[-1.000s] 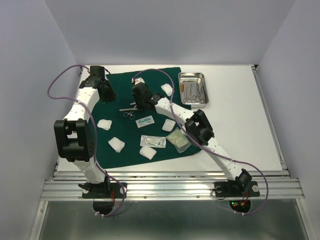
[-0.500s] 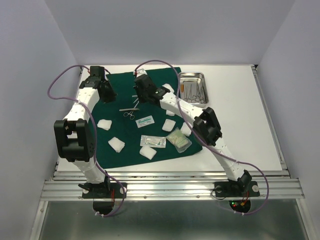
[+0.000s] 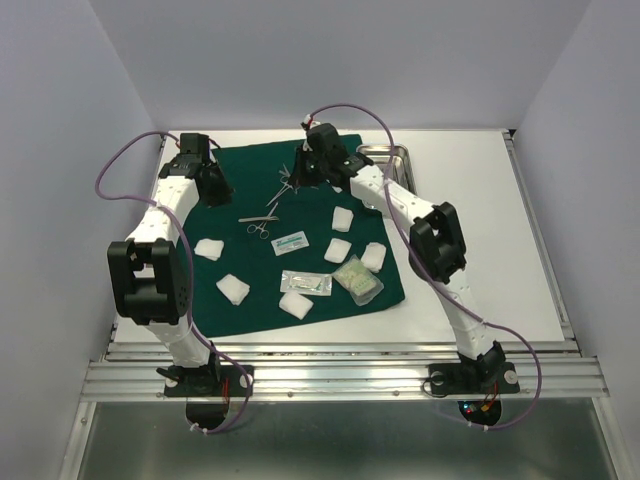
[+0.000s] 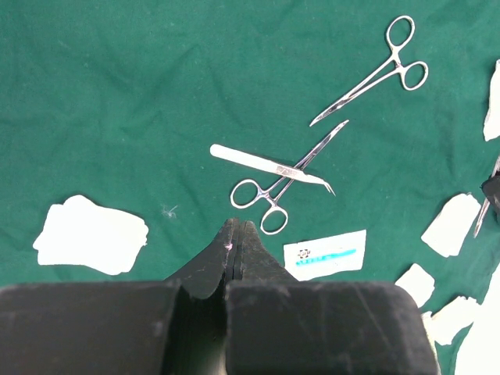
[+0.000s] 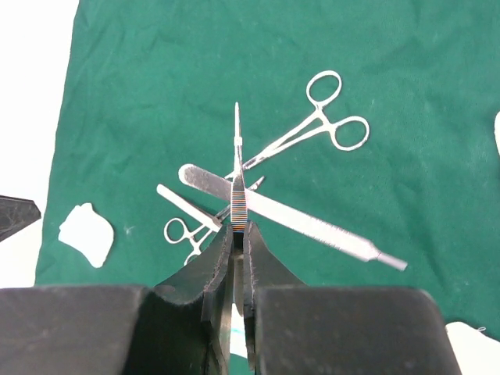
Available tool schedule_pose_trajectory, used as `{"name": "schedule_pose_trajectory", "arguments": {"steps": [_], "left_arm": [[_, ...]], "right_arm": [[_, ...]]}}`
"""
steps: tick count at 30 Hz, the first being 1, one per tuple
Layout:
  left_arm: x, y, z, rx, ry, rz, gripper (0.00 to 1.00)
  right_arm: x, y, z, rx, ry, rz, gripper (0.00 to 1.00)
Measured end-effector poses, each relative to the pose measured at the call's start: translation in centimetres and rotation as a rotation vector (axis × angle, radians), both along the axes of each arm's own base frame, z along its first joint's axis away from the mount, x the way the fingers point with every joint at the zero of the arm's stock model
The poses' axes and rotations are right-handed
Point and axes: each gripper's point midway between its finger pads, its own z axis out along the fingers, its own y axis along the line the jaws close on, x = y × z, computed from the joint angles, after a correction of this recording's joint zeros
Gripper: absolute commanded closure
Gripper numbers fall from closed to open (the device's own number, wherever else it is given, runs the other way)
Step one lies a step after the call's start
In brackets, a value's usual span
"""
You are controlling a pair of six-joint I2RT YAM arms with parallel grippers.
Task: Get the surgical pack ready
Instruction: Pick up the medical item from the surgical kit.
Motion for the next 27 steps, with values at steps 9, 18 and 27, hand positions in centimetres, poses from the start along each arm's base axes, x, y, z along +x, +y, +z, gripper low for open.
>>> {"name": "schedule_pose_trajectory", "arguments": {"steps": [9, 18, 27], "left_arm": [[0.0, 0.0, 0.2, 0.0, -0.006, 0.0, 0.9], [0.0, -0.1, 0.2, -0.003, -0.005, -0.002, 0.87], [-0.1, 0.0, 0.2, -0.002, -0.006, -0.001, 0.78]], "right_arm": [[-1.1, 0.6, -0.4, 0.125, 0.132, 0.058, 0.99], [-2.2, 2.0, 0.8, 0.205, 0.163, 0.131, 0.99], [-3.1, 2.2, -1.9, 0.208, 0.233, 0.154, 0.99]]}}
